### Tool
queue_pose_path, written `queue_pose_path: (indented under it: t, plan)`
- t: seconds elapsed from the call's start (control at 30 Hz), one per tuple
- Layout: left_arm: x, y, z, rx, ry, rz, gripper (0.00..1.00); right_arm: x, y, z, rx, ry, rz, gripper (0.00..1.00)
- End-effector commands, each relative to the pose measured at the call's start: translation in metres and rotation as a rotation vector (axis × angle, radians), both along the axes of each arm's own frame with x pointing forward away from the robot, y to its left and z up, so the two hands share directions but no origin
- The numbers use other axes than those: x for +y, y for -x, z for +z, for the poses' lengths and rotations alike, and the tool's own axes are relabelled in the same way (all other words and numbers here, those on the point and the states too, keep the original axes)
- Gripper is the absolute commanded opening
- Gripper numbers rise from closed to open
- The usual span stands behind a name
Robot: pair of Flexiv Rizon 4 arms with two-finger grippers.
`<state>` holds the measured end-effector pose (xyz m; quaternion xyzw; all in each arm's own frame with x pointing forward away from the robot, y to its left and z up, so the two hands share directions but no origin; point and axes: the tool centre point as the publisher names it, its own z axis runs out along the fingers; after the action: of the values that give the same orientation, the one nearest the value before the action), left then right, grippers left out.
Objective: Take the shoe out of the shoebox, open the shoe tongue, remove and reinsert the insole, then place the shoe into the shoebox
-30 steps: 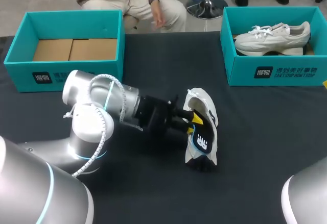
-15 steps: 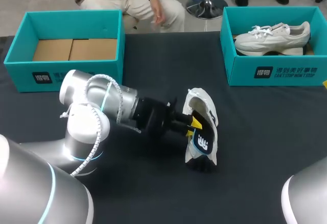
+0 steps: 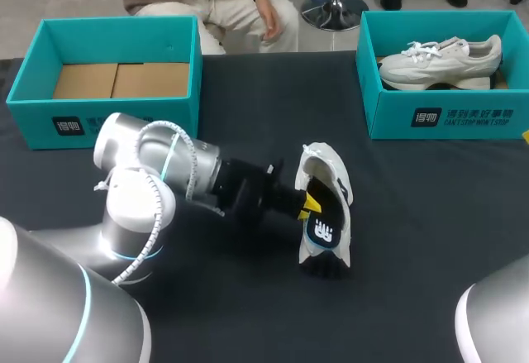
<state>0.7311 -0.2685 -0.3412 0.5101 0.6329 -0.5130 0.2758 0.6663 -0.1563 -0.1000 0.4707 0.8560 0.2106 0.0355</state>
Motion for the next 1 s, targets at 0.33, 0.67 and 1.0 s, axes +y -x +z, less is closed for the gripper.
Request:
queue_pose_path:
  t: [0.33,0.67,1.0]
  plan:
    - [-0.012,-0.019,-0.010,-0.028,-0.035,0.012,0.00,0.000,-0.003,0.000,0.006,0.002,0.001,1.00]
    - [-0.009,-0.012,-0.006,-0.027,-0.036,0.007,0.00,0.000,-0.003,0.000,0.006,0.002,0.001,1.00]
    - [-0.002,-0.003,0.001,-0.028,-0.027,0.002,0.09,0.000,-0.003,0.000,0.006,0.002,0.001,1.00]
